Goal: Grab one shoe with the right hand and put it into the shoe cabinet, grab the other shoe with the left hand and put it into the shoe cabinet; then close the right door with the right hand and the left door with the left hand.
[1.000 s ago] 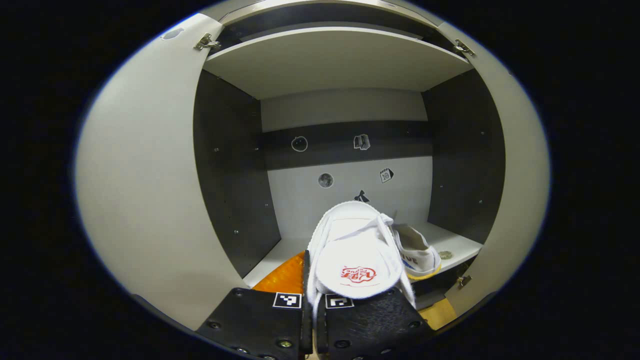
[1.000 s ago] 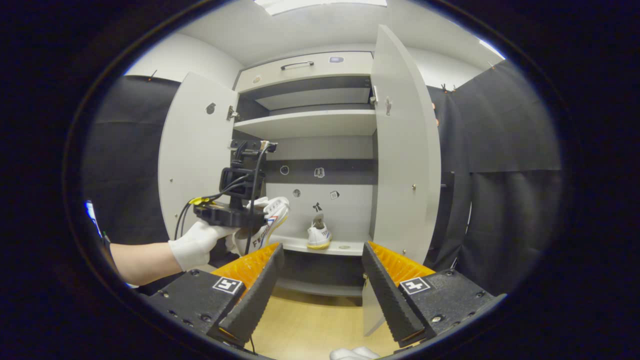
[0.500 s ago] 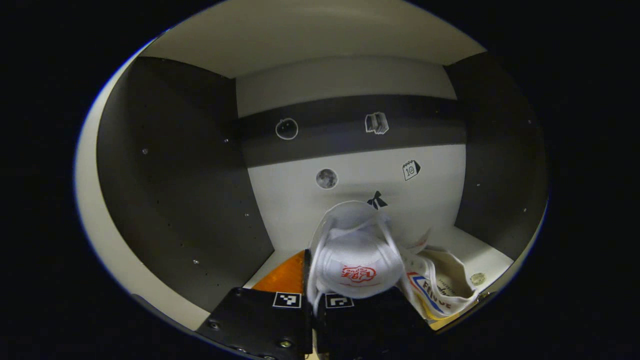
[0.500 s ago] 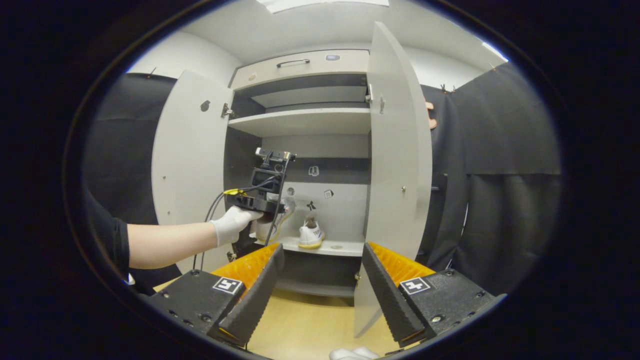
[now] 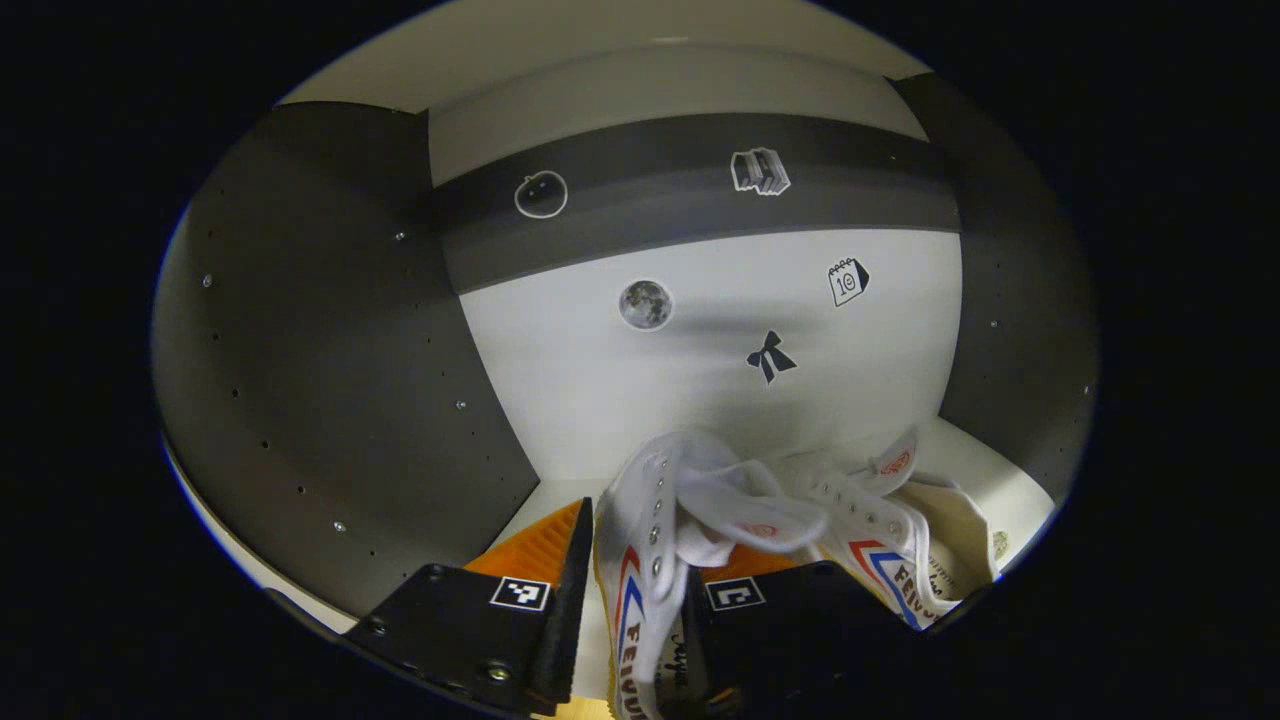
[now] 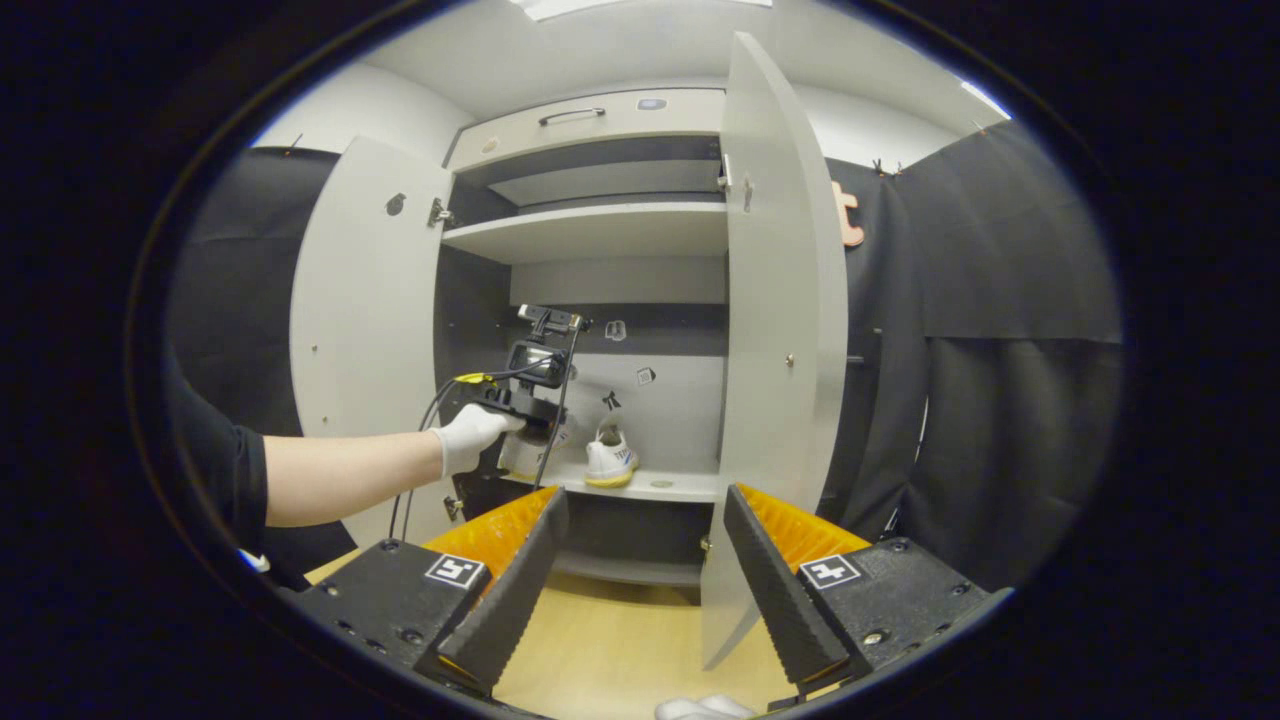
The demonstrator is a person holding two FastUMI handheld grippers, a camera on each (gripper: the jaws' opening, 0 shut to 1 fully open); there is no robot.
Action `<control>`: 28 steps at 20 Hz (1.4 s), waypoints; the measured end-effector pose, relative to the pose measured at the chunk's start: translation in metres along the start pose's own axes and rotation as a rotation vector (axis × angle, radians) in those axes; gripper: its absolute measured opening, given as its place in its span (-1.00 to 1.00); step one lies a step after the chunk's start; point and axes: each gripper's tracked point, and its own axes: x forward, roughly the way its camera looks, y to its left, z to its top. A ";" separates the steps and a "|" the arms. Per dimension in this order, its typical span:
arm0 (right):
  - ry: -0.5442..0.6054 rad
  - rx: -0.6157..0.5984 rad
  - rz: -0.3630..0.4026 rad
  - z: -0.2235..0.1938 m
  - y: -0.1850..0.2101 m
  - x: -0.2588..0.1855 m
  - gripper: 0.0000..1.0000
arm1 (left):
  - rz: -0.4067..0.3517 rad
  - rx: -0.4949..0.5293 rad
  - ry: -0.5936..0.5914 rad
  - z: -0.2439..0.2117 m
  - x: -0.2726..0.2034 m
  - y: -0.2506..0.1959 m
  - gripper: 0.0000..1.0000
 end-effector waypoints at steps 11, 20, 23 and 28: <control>-0.008 0.003 0.030 0.003 0.016 -0.003 0.97 | -0.018 -0.073 -0.113 0.022 -0.042 0.025 0.93; -0.066 -0.014 -0.024 0.026 0.018 -0.020 0.99 | -0.057 -0.073 -0.405 0.053 -0.212 0.049 0.93; -0.087 -0.013 -0.046 0.035 0.018 -0.026 0.99 | -0.079 -0.094 -0.469 0.043 -0.267 0.051 0.92; -0.107 -0.011 -0.088 0.041 0.011 -0.040 0.99 | -0.100 -0.122 -0.515 0.004 -0.358 0.068 0.92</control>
